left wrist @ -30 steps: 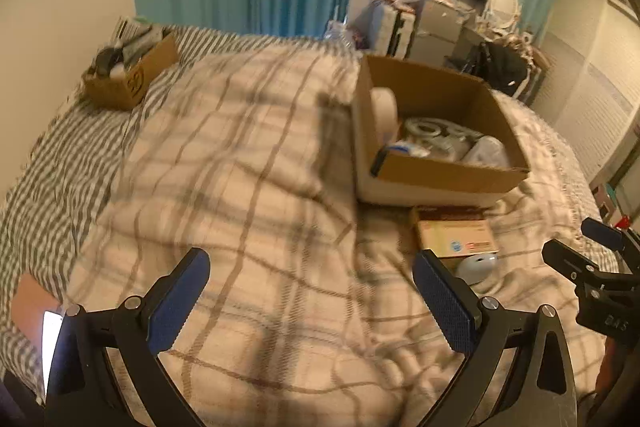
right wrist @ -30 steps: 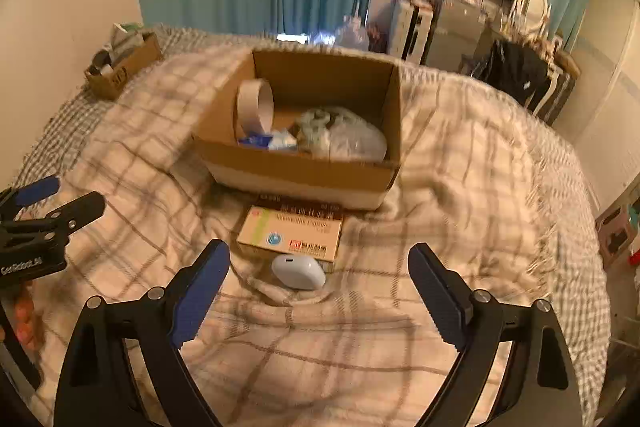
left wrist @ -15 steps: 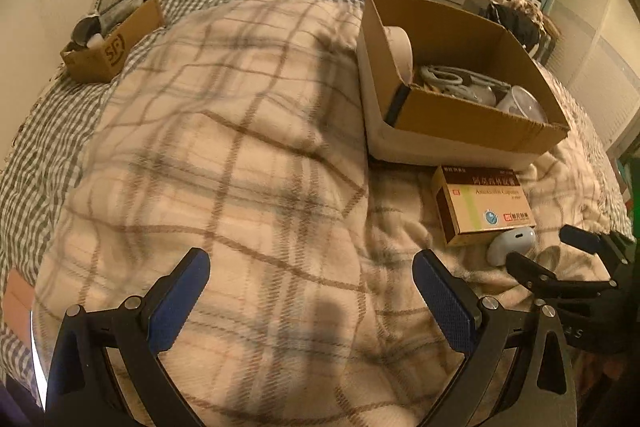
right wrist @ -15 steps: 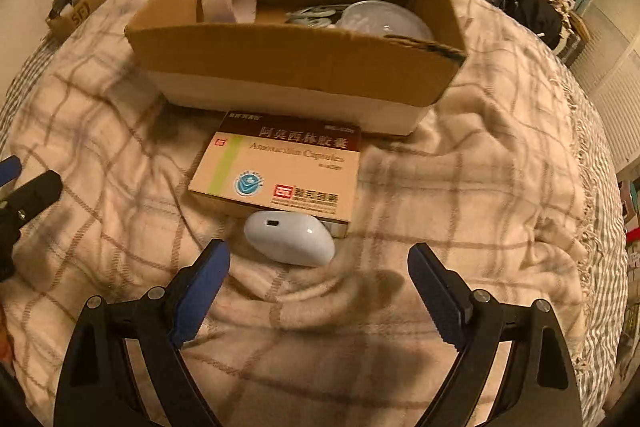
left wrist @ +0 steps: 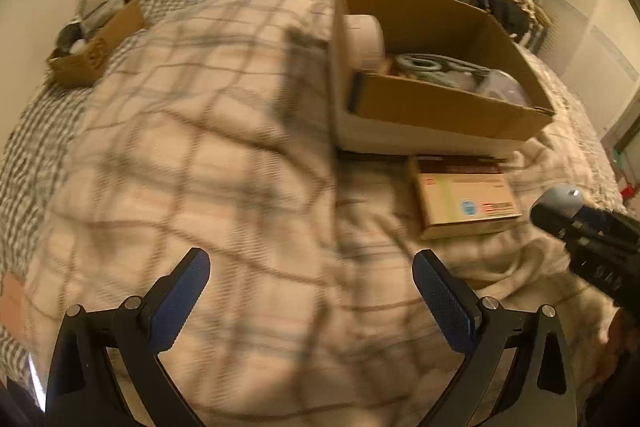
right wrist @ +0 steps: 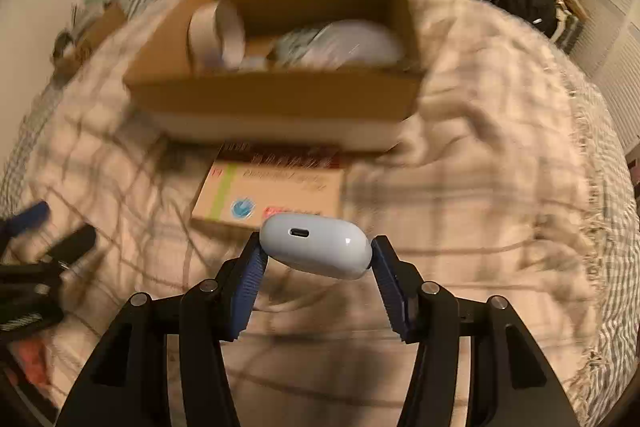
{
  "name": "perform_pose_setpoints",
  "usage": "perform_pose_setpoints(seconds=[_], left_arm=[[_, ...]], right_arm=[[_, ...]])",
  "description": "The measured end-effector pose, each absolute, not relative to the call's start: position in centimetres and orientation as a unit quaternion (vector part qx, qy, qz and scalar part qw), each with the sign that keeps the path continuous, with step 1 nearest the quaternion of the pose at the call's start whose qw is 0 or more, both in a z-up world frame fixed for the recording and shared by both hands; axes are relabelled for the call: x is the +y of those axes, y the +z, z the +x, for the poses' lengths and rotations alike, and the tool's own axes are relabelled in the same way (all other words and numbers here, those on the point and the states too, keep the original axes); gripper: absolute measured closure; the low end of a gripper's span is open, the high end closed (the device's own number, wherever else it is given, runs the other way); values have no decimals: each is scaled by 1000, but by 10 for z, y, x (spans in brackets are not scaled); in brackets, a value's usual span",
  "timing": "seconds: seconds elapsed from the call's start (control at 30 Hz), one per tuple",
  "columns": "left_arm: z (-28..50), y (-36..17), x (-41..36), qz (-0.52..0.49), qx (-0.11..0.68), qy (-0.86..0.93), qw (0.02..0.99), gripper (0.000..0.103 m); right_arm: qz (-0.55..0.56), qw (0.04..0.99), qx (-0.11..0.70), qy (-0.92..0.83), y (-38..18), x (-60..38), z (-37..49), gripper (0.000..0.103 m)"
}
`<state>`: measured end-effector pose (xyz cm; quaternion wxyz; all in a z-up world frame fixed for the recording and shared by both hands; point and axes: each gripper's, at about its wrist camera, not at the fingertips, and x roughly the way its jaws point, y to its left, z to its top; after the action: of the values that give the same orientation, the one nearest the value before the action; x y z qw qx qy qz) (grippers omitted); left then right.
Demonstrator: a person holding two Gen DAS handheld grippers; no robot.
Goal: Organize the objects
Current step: 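Grasp the white earbud case with the right tool while the left tool grasps the medicine box, then carry the earbud case and medicine box into the box and release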
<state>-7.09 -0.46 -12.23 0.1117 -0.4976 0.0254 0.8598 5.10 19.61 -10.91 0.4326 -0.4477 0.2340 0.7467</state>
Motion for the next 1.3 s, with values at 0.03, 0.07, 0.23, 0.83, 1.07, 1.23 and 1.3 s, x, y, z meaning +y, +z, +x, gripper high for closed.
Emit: perform_pose_setpoints(seconds=[0.03, 0.07, 0.23, 0.83, 1.07, 1.23, 1.3], left_arm=[[-73, -123, 4, -498, 27, 859, 119, 0], [-75, -123, 13, -498, 29, 858, 126, 0], [-94, -135, 57, -506, 35, 850, 145, 0], [-131, -202, 136, -573, -2, 774, 269, 2], [-95, -155, 152, -514, 95, 801, 292, 72], [-77, -122, 136, -489, 96, 816, 293, 74], [-70, -108, 129, -478, 100, 824, 287, 74]], right_arm=[[-444, 440, 231, 745, -103, 200, 59, 50], [-440, 447, 229, 744, -99, 204, 66, 50], [-426, 479, 233, 731, -95, 226, 91, 50], [-397, 453, 291, 744, -118, 241, 112, 50], [-397, 466, 276, 740, -106, 231, 119, 50], [-393, 473, 261, 744, -90, 215, 123, 50], [-391, 475, 254, 746, -83, 207, 122, 50]])
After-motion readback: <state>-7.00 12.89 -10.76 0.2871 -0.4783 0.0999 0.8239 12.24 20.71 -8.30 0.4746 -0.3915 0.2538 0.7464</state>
